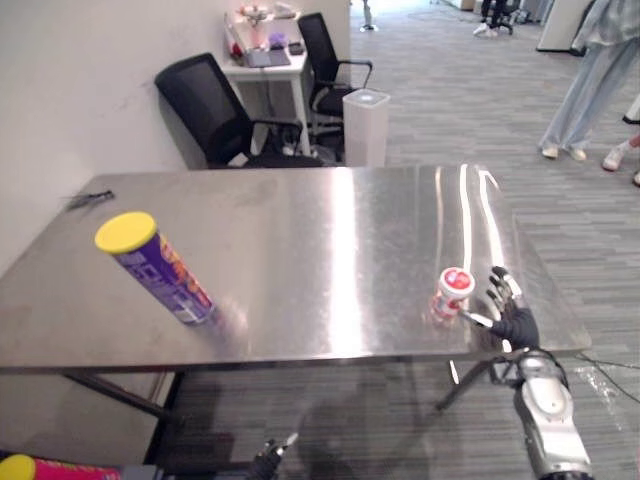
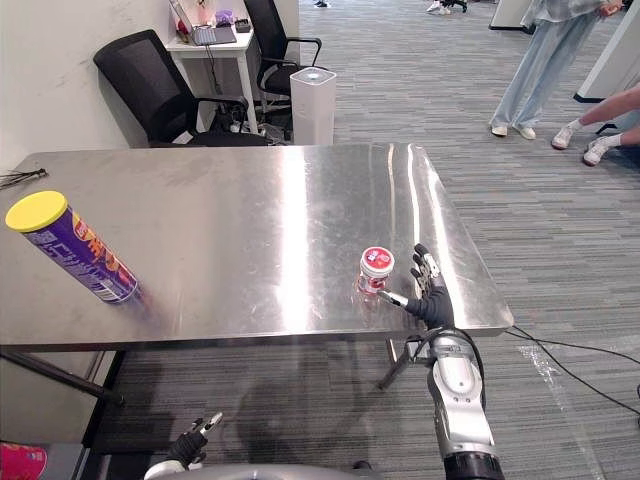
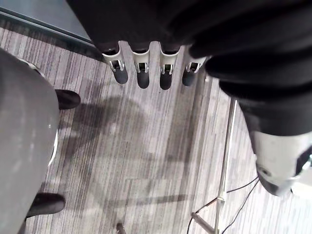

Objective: Put the gum and the chips on the shelf.

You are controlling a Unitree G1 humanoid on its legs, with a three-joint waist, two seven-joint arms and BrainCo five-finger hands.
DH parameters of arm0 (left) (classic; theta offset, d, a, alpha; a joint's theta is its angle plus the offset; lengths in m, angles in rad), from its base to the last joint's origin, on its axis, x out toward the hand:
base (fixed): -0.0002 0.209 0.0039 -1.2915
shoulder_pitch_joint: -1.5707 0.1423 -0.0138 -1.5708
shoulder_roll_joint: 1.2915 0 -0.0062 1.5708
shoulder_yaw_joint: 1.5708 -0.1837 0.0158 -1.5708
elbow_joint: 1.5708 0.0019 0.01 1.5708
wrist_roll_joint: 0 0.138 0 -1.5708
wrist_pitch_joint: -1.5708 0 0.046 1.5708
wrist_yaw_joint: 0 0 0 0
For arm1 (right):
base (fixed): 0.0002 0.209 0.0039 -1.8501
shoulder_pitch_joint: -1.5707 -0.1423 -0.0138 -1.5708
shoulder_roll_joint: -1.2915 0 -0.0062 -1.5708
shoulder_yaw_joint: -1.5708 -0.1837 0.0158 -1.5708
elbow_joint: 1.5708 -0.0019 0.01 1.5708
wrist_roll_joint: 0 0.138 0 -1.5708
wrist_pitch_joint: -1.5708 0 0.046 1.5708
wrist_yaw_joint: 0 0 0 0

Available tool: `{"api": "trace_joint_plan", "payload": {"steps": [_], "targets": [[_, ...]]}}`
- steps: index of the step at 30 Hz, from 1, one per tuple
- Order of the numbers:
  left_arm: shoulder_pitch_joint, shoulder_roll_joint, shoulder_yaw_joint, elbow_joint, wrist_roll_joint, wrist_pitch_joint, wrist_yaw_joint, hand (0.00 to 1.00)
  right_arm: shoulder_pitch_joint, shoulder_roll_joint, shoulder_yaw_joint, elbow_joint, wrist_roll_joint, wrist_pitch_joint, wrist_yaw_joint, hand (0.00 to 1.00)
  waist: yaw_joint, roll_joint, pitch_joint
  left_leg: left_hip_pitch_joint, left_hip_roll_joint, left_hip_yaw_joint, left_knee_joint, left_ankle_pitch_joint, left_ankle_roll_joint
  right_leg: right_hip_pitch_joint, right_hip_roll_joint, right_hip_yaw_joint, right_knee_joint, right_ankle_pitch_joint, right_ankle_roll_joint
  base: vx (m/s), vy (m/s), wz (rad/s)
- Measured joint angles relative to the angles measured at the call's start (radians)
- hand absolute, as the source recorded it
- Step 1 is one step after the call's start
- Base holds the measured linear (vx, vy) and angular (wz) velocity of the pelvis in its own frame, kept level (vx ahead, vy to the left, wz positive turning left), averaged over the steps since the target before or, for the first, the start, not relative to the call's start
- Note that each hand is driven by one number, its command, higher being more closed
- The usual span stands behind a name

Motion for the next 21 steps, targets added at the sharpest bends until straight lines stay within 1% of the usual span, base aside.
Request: {"api": "trace_joint_plan", "payload": {"steps": [3, 6, 10, 11, 16, 17, 21], "targets": [[-0.002, 0.001, 0.0, -0.002, 0.003, 0.0, 0.0, 0.0, -0.023, 0.0, 0.006, 0.015, 0.0, 0.002, -0.002, 0.0, 0.002, -0.001, 0.003, 0.0, -0.001, -0.004, -0.002, 0.001, 0.0, 0.001, 0.0, -0.004, -0.003, 0.0, 0.0, 0.0, -0.008, 0.03], [-0.011, 0.001, 0.0, -0.002, 0.038, 0.001, 0.001, 0.0, -0.047, 0.0, 0.029, 0.015, -0.001, 0.002, -0.004, 0.0, 0.002, -0.001, 0.009, 0.0, 0.0, -0.01, -0.002, 0.001, -0.001, 0.006, 0.001, -0.01, -0.008, 0.0, 0.0, 0.0, -0.013, 0.04], [-0.012, 0.0, 0.0, -0.01, 0.038, 0.001, 0.002, 0.0, -0.076, 0.0, 0.036, 0.039, -0.009, 0.002, -0.004, 0.0, 0.005, -0.001, 0.018, -0.001, 0.0, -0.015, -0.002, 0.001, -0.001, 0.009, 0.0, -0.017, -0.009, 0.0, 0.0, 0.0, -0.012, 0.04], [-0.012, 0.0, 0.0, -0.01, 0.038, 0.002, 0.002, 0.0, -0.083, 0.0, 0.04, 0.049, -0.026, 0.003, -0.004, 0.0, 0.006, -0.001, 0.018, -0.001, 0.0, -0.015, -0.002, 0.001, -0.001, 0.009, 0.0, -0.018, -0.009, 0.0, 0.0, 0.0, 0.0, 0.0], [-0.012, 0.0, 0.0, -0.011, 0.038, 0.007, 0.003, 0.0, -0.092, 0.001, 0.082, 0.051, -0.027, 0.009, -0.001, 0.0, 0.009, -0.001, 0.022, 0.001, 0.001, -0.017, -0.002, 0.001, -0.001, 0.016, 0.001, -0.02, -0.011, 0.0, 0.0, 0.0, 0.0, 0.0], [-0.013, 0.0, 0.0, -0.011, 0.038, 0.007, 0.003, 0.0, -0.093, 0.001, 0.092, 0.051, -0.027, 0.009, 0.0, 1.0, 0.011, -0.001, 0.023, 0.001, 0.001, -0.017, -0.002, 0.001, -0.001, 0.016, 0.001, -0.02, -0.01, 0.0, 0.0, 0.0, 0.0, 0.0], [-0.02, -0.001, -0.001, -0.011, 0.038, 0.007, 0.004, 0.0, -0.094, 0.001, 0.12, 0.052, -0.028, 0.01, 0.006, 1.0, 0.021, 0.0, 0.026, 0.001, 0.001, -0.017, -0.002, 0.001, -0.001, 0.016, 0.001, -0.02, -0.011, -0.001, -0.001, 0.0, 0.0, 0.0]]}}
